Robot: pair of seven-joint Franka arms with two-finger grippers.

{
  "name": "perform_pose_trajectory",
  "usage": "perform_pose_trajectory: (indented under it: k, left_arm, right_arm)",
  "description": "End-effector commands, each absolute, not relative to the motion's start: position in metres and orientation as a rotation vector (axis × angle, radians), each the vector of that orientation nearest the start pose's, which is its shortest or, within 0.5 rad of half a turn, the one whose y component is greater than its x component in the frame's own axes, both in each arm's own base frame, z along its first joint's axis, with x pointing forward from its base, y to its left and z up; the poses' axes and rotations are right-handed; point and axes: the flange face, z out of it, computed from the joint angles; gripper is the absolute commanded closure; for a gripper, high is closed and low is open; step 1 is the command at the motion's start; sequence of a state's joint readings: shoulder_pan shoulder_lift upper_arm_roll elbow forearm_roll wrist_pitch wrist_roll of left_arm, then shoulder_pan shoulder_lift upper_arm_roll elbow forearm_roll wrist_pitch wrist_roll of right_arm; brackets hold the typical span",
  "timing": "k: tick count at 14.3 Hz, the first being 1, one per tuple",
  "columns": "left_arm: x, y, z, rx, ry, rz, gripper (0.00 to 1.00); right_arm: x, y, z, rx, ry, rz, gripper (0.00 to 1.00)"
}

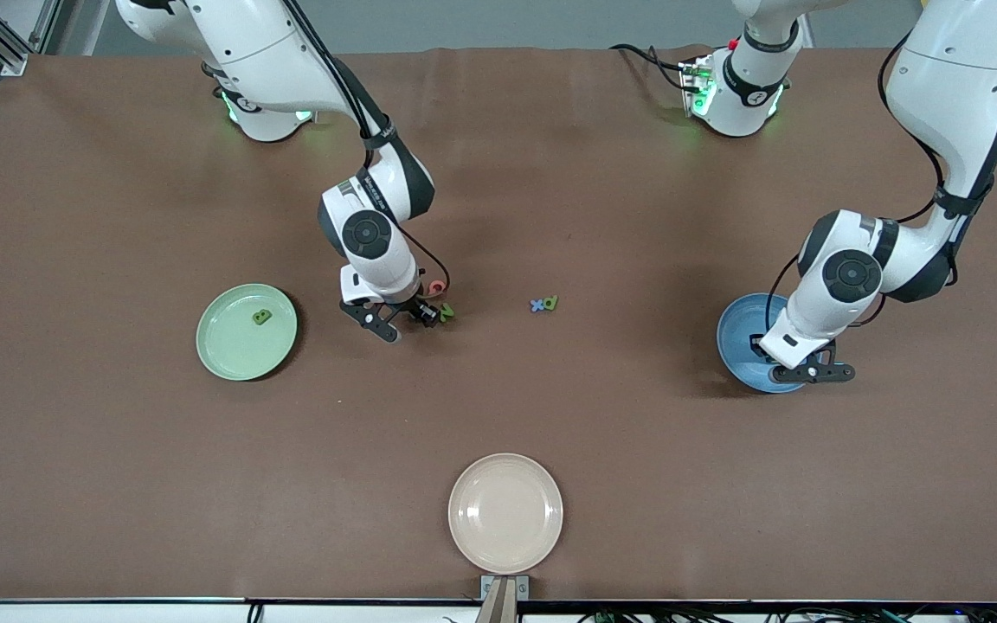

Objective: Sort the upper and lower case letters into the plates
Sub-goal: 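Place the u on the blue plate while the right gripper carries C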

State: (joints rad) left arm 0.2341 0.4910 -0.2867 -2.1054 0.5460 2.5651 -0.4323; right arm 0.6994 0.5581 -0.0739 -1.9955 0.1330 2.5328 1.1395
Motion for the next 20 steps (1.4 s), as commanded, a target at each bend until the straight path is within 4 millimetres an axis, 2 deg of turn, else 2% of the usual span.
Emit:
perform_pose_trajectory:
  k: [1, 3, 4, 5, 6, 8, 10, 11, 12, 14, 15, 17, 19, 20]
  left_arm:
    - [0.58, -0.038, 0.187, -2.985, 0.109, -0.101, 0.83]
    - [0.58, -0.038, 0.187, -2.984, 0.114, -0.101, 0.82]
    - [0.581, -0.038, 0.188, -2.983, 0.124, -0.104, 0.76]
    - [0.582, -0.038, 0.189, -2.983, 0.126, -0.108, 0.48]
    - [0.583, -0.038, 0.193, -2.981, 0.125, -0.119, 0.0]
    - [0.584, -0.041, 0.203, -2.976, 0.099, -0.124, 0.0]
    - [0.579, -0.071, 0.228, -2.959, 0.145, -0.095, 0.0]
    - [0.576, -0.087, 0.238, -2.948, 0.154, -0.075, 0.0]
    - [0.571, -0.112, 0.25, -2.955, 0.132, -0.072, 0.0]
    - [0.562, -0.157, 0.261, -2.991, 0.07, -0.08, 0.0]
    - [0.557, -0.179, 0.263, -3.011, 0.043, -0.09, 0.0]
    - [0.544, -0.225, 0.261, -3.041, 0.034, -0.092, 0.0]
    - [0.529, -0.27, 0.257, -3.061, 0.062, -0.092, 0.0]
    - [0.521, -0.295, 0.261, -3.069, 0.061, -0.113, 0.0]
  right_arm:
    - [0.49, 0.363, 0.176, -3.011, 0.972, 0.087, 0.41]
    - [0.489, 0.362, 0.175, -3.014, 0.971, 0.087, 0.44]
    - [0.49, 0.363, 0.176, -3.012, 0.97, 0.084, 0.44]
    - [0.49, 0.362, 0.176, -3.013, 0.971, 0.081, 0.44]
    - [0.49, 0.362, 0.176, -3.024, 0.957, 0.071, 0.45]
    - [0.491, 0.362, 0.176, -3.039, 0.934, 0.049, 0.45]
    - [0.492, 0.364, 0.178, -3.038, 0.927, 0.032, 0.47]
    - [0.493, 0.363, 0.178, -3.036, 0.929, 0.03, 0.54]
    - [0.493, 0.364, 0.178, -3.036, 0.929, 0.03, 0.67]
    - [0.493, 0.362, 0.177, -3.034, 0.943, 0.034, 0.95]
    - [0.495, 0.359, 0.178, -3.032, 0.955, 0.035, 1.0]
    - [0.502, 0.352, 0.187, -3.031, 0.95, 0.021, 1.0]
    - [0.515, 0.33, 0.212, -3.065, 0.9, -0.005, 1.0]
    - [0.524, 0.31, 0.229, -3.101, 0.845, 0.017, 1.0]
